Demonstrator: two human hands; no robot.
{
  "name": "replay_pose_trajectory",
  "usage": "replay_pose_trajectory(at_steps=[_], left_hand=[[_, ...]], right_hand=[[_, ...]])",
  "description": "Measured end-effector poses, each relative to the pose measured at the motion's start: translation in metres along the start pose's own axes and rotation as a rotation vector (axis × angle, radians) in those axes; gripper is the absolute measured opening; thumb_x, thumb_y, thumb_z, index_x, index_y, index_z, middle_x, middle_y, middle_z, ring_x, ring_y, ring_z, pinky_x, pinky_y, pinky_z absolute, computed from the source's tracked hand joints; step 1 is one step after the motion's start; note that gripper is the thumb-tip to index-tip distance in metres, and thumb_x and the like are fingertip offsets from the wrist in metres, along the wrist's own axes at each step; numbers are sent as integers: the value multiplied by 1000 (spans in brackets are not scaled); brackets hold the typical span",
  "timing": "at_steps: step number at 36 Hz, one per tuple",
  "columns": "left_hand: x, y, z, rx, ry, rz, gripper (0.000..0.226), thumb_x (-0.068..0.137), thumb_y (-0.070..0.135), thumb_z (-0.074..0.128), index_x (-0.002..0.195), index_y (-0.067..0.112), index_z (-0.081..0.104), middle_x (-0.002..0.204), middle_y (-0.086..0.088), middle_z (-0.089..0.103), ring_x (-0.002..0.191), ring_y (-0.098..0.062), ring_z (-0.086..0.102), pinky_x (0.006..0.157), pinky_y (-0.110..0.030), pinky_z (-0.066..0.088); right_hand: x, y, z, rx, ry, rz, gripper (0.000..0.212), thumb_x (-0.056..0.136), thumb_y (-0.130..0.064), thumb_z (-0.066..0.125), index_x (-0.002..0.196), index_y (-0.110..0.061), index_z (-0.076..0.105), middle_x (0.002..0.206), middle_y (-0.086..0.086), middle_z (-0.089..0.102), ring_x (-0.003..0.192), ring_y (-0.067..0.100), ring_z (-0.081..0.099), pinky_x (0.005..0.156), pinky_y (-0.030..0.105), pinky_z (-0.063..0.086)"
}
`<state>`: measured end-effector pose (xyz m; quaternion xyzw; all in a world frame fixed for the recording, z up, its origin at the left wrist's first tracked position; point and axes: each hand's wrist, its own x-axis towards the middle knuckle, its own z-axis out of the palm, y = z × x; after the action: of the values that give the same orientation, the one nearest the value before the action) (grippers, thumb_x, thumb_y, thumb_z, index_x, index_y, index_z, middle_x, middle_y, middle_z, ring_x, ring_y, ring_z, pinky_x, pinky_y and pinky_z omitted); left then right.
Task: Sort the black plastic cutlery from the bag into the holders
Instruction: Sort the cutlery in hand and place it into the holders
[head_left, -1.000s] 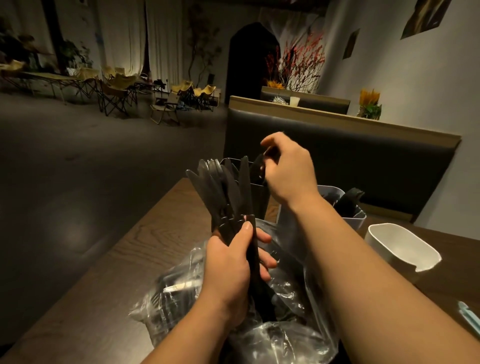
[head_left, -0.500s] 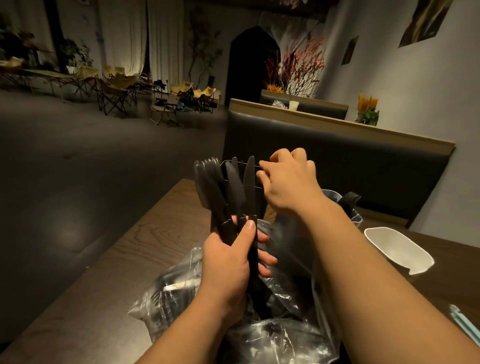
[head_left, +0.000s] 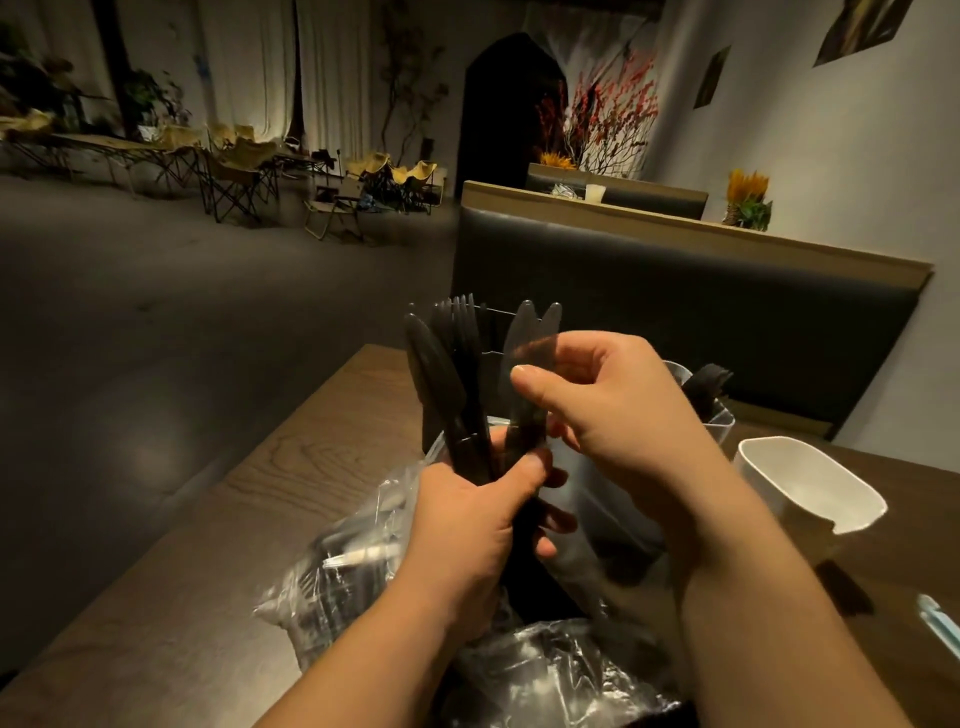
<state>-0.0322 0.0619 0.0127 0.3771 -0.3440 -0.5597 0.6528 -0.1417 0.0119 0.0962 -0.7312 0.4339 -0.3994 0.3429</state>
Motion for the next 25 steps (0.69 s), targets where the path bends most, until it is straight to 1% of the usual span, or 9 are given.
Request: replay_pose_trajectory(at_steps=[2, 5, 7, 9, 10, 14, 18, 22, 25], left_hand=[[1, -1, 0, -7, -9, 1, 10, 90, 16, 71, 91, 24, 77, 86, -12, 76, 69, -29, 70, 48, -29, 49], [2, -2, 0, 10, -26, 14, 16, 92, 15, 68, 88, 27, 78, 84, -12, 75, 68, -28, 70, 51, -30, 50], [2, -4, 0, 9, -28, 8, 12, 92, 15, 67, 88, 22, 77, 83, -14, 74, 67, -29, 69, 51, -31, 51], [1, -5, 0, -12, -31, -6, 8, 93, 14, 67, 96, 13, 74, 82, -17, 73, 64, -28, 67, 50, -31, 51], [1, -5, 0, -14, -32, -11, 11, 93, 14, 66, 102, 10, 71, 82, -17, 73, 63, -27, 66, 50, -32, 51], [1, -5, 1, -15, -47, -28, 21, 93, 15, 66, 112, 6, 66, 85, -19, 72, 62, -25, 64, 49, -31, 51], [1, -7, 2, 29, -50, 1, 25, 94, 20, 64, 117, 12, 65, 83, -19, 72, 61, -24, 64, 52, -32, 52], [2, -9, 5, 10, -40, 49, 33, 99, 14, 59, 124, 34, 61, 84, -10, 74, 64, -26, 68, 51, -31, 54], [1, -7, 5, -12, 14, 51, 28, 97, 11, 61, 116, 32, 64, 87, -6, 77, 70, -31, 72, 55, -35, 56]], right_hand=[[1, 2, 3, -23, -3, 3, 10, 93, -24, 69, 102, -23, 73, 81, -10, 75, 74, -1, 70, 58, 11, 49], [3, 5, 7, -46, -1, 26, 9, 93, -28, 69, 100, -25, 72, 81, -10, 74, 73, 1, 70, 59, 14, 48], [4, 8, 8, -82, 20, 32, 8, 93, -30, 68, 98, -25, 71, 81, -9, 73, 74, 3, 70, 62, 18, 50], [5, 10, 7, -116, 35, 26, 7, 94, -30, 67, 95, -25, 71, 81, -9, 73, 74, 3, 69, 64, 20, 51], [5, 11, 5, -118, 38, 24, 7, 94, -30, 66, 94, -25, 71, 80, -9, 72, 73, 2, 69, 63, 19, 51], [5, 11, 1, -60, 28, 36, 9, 97, -23, 64, 93, -22, 71, 75, -8, 72, 65, -2, 68, 55, 11, 47], [5, 12, -2, -48, 1, 58, 9, 98, -21, 61, 94, -19, 69, 76, -2, 73, 59, -1, 65, 52, 13, 44], [5, 11, -7, 90, -28, 149, 14, 101, -15, 56, 93, -14, 67, 76, 4, 71, 52, 1, 61, 47, 14, 42], [7, 11, -12, 80, -40, 155, 14, 102, -12, 52, 98, -15, 65, 80, 5, 69, 55, 1, 60, 47, 15, 43]])
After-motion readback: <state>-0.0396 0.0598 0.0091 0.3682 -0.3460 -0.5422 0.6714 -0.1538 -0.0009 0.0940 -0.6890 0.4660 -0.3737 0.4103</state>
